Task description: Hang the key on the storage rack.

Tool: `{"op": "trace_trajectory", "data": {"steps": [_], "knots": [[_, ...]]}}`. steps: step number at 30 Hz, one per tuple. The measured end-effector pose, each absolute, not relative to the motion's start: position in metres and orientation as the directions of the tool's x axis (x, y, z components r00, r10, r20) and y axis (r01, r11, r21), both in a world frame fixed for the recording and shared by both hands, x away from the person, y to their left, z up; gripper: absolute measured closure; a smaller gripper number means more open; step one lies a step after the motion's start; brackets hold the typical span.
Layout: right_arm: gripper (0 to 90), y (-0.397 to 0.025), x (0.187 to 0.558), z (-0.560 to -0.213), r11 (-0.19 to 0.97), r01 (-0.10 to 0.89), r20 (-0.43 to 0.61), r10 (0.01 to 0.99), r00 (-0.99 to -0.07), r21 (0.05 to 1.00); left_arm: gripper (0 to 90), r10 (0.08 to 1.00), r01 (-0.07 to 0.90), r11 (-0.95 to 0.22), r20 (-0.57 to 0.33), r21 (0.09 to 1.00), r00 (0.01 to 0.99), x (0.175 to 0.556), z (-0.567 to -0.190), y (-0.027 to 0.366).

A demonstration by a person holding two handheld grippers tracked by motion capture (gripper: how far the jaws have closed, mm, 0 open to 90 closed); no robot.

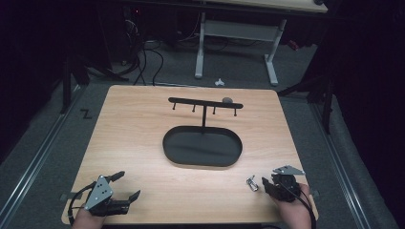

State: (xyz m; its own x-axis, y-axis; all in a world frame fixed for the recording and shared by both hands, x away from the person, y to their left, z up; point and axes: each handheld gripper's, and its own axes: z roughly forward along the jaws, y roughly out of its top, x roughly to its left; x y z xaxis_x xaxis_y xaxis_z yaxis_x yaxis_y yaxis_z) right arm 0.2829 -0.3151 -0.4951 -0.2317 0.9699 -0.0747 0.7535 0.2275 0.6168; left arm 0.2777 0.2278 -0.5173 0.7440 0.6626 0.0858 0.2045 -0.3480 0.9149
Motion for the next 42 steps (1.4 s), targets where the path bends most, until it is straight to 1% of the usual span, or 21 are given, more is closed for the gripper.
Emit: {"op": "trace_trajectory", "data": {"steps": [6,14,18,27,32,36,40,42], "knots": [[58.2,-0.312,0.287,-0.494,0.274,0.783,-0.09,0.958,-0.271,0.558,15.2,0.66,0.202,-0.347,0.086,0.916,0.746,0.278,-0.517,0.227],[56.7,-0.305,0.29,-0.487,0.336,0.791,-0.109,0.938,-0.328,0.512,15.2,0.66,0.199,-0.347,0.087,0.917,0.747,0.277,-0.517,0.227],[56.5,-0.302,0.292,-0.485,0.332,0.806,-0.086,0.939,-0.334,0.49,15.2,0.657,0.203,-0.351,0.086,0.914,0.749,0.278,-0.518,0.226],[52.5,-0.294,0.298,-0.483,0.37,0.815,-0.085,0.924,-0.373,0.446,15.2,0.656,0.201,-0.352,0.088,0.914,0.75,0.278,-0.518,0.226],[49.2,-0.288,0.301,-0.482,0.402,0.827,-0.087,0.912,-0.402,0.392,15.2,0.656,0.202,-0.353,0.087,0.914,0.75,0.278,-0.518,0.227],[48.3,-0.28,0.304,-0.478,0.443,0.822,-0.097,0.893,-0.439,0.357,15.2,0.655,0.202,-0.353,0.087,0.913,0.751,0.278,-0.518,0.226],[48.4,-0.273,0.309,-0.477,0.469,0.821,-0.083,0.879,-0.47,0.326,15.2,0.653,0.202,-0.355,0.088,0.913,0.753,0.278,-0.518,0.226],[48.1,-0.27,0.312,-0.478,0.471,0.827,-0.085,0.879,-0.469,0.307,15.2,0.653,0.202,-0.354,0.087,0.913,0.752,0.278,-0.518,0.226]]}}
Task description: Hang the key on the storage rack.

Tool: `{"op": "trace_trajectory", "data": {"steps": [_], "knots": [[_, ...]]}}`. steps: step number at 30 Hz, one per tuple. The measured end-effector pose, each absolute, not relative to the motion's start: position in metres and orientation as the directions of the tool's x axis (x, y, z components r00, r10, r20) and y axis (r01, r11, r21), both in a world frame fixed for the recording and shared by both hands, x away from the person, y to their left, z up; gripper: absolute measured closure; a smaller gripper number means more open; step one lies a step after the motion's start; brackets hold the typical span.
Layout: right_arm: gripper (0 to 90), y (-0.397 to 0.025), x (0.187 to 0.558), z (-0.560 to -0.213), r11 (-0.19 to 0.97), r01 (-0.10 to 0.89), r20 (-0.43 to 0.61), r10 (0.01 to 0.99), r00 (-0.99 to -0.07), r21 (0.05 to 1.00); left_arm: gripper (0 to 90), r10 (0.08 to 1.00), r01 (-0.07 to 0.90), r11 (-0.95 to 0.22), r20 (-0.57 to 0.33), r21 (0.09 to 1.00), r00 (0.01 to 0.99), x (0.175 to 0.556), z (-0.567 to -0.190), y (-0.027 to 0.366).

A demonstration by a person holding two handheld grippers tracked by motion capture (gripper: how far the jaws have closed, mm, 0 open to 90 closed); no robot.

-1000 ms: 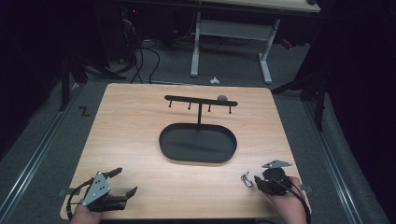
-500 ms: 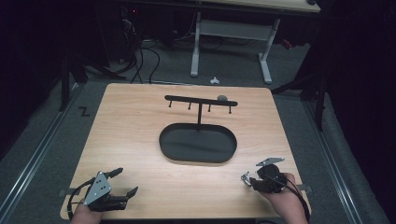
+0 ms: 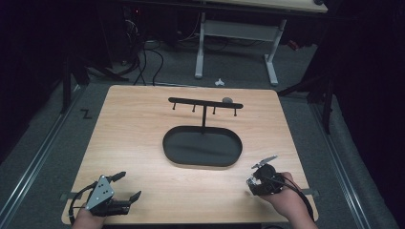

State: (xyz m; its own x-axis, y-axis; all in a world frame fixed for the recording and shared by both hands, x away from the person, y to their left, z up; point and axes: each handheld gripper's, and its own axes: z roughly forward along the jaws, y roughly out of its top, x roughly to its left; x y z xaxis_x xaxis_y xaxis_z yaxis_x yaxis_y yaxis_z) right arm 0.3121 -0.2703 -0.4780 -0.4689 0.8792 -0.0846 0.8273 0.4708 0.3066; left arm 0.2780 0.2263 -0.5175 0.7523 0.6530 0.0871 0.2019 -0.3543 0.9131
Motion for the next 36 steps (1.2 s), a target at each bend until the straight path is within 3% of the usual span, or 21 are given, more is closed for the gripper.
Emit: {"op": "trace_trajectory", "data": {"steps": [13,26,36], "knots": [[55.1,-0.259,0.333,-0.484,0.524,0.838,-0.056,0.851,-0.522,0.154,15.2,0.651,0.202,-0.354,0.085,0.913,0.754,0.278,-0.517,0.226],[67.3,-0.255,0.346,-0.487,0.542,0.835,-0.043,0.84,-0.54,0.1,15.2,0.651,0.203,-0.355,0.085,0.913,0.754,0.278,-0.517,0.226],[64.8,-0.257,0.352,-0.487,0.539,0.84,-0.016,0.842,-0.539,0.067,15.2,0.649,0.202,-0.355,0.085,0.913,0.756,0.278,-0.517,0.225]]}}
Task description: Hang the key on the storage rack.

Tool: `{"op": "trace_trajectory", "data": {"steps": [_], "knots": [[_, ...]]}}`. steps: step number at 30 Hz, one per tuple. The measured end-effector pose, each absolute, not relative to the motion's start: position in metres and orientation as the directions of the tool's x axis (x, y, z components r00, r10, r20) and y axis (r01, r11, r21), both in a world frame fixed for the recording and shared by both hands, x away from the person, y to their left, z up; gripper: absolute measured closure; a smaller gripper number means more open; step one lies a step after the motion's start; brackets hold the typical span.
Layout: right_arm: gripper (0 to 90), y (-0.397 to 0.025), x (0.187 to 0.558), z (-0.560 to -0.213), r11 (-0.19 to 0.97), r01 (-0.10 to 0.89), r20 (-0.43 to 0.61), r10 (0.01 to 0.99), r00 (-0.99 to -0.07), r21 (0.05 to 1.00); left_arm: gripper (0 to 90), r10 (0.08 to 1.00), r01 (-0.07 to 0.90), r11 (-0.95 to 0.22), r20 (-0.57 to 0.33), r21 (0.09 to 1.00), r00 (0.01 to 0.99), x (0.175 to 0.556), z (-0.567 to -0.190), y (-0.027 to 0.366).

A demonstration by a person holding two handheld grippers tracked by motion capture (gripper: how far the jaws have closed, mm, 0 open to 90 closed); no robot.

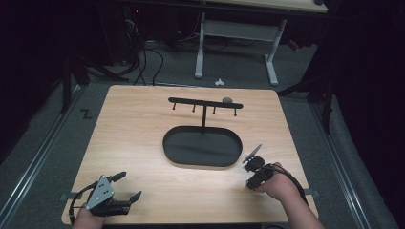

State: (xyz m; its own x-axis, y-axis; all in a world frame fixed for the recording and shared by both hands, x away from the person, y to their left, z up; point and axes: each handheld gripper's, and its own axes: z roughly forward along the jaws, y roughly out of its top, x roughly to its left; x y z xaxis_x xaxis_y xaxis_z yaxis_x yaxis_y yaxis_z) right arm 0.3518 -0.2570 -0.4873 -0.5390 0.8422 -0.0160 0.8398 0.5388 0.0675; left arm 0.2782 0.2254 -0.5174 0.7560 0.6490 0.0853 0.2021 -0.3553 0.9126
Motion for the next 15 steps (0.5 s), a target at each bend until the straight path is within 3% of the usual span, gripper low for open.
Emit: {"op": "trace_trajectory", "data": {"steps": [15], "knots": [[68.0,-0.2533,0.3603,-0.4874,0.551,0.834,-0.014,0.834,-0.551,0.009,15.2,0.644,0.199,-0.358,0.087,0.912,0.76,0.2779,-0.5172,0.2247]]}}
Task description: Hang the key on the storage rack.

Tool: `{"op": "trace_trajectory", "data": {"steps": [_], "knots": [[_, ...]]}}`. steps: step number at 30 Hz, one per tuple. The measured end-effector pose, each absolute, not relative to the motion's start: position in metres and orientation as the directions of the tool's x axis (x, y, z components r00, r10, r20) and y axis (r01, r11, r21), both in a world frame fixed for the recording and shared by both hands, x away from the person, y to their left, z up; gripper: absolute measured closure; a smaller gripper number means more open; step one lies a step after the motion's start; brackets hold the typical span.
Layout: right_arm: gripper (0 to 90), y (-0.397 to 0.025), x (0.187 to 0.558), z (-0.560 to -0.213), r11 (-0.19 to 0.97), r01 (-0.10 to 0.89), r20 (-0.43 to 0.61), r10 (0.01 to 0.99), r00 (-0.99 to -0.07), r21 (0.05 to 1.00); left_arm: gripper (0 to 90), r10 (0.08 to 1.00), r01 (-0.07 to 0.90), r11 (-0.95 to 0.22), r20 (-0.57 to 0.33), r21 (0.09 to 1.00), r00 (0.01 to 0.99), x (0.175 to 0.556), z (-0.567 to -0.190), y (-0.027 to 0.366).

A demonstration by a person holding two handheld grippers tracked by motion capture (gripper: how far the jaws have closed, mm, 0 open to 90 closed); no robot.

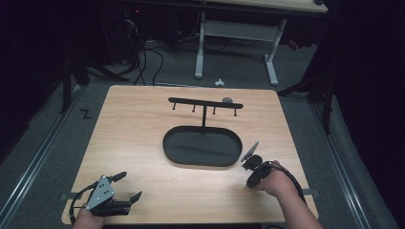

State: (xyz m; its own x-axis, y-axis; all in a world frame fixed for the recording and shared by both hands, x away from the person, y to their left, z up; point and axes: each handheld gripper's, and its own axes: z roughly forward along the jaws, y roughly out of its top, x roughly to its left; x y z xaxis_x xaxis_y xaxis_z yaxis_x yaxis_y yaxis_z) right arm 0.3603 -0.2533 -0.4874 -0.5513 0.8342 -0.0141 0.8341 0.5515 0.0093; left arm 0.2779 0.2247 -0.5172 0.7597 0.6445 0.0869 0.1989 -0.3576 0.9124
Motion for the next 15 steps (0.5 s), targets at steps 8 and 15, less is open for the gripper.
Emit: {"op": "trace_trajectory", "data": {"steps": [8,15], "knots": [[70.7,-0.253,0.3591,-0.487,0.546,0.838,-0.019,0.838,-0.546,0.013,15.2,0.644,0.198,-0.355,0.085,0.914,0.76,0.2777,-0.5172,0.2246],[72.2,-0.2555,0.3521,-0.4869,0.554,0.829,-0.026,0.832,-0.554,0.069,15.2,0.647,0.201,-0.355,0.085,0.913,0.758,0.2778,-0.517,0.2254]]}}
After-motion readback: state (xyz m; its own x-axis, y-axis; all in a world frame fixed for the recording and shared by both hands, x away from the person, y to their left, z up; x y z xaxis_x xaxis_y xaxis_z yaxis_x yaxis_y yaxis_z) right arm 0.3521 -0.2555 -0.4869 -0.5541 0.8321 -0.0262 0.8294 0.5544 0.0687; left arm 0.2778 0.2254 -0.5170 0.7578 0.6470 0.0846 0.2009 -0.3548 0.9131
